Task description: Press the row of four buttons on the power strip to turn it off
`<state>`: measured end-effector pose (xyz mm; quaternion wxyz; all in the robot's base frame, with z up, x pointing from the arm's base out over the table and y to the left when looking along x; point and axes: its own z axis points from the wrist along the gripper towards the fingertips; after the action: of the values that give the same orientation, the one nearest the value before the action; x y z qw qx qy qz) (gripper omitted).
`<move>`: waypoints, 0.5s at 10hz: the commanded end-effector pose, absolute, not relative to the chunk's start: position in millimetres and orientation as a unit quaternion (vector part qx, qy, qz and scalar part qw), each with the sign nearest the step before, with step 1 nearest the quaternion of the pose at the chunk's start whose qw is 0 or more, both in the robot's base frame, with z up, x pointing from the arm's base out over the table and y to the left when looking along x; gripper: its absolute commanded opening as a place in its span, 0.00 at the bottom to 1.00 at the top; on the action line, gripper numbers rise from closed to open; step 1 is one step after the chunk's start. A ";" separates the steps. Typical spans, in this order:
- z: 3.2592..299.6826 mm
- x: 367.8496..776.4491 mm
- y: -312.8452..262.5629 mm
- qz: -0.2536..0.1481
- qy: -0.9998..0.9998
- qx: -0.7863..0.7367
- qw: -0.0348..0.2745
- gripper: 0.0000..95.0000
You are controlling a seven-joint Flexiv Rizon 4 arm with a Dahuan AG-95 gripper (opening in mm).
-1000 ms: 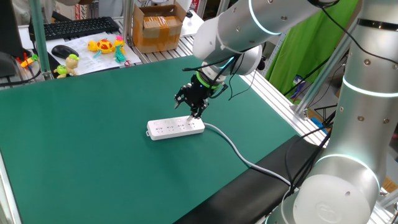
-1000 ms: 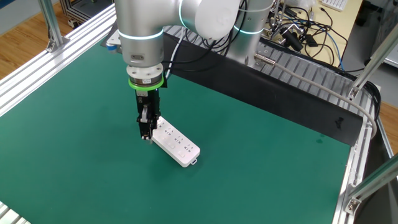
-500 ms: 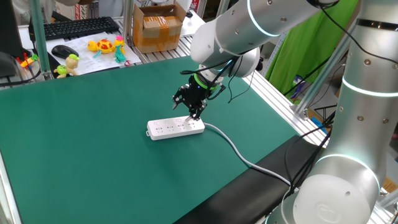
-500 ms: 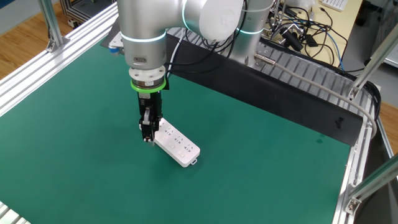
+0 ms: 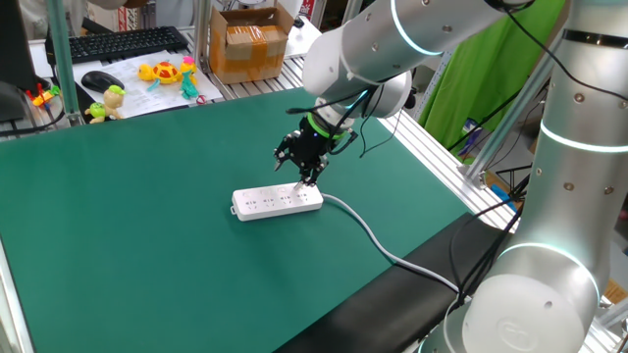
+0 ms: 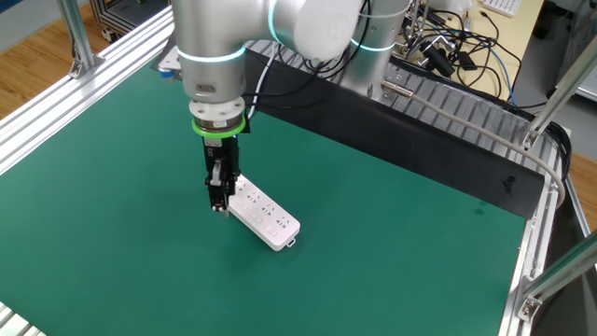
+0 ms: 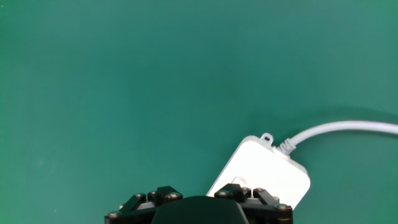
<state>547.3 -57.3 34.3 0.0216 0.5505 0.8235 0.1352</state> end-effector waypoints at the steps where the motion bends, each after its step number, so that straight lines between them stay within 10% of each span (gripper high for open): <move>1: 28.0 547.7 -57.8 0.137 0.825 0.549 0.022 0.60; 5: 30.0 548.2 -56.8 0.137 0.825 0.547 0.022 0.60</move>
<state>548.3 -57.0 33.5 0.0219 0.5475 0.8250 0.1382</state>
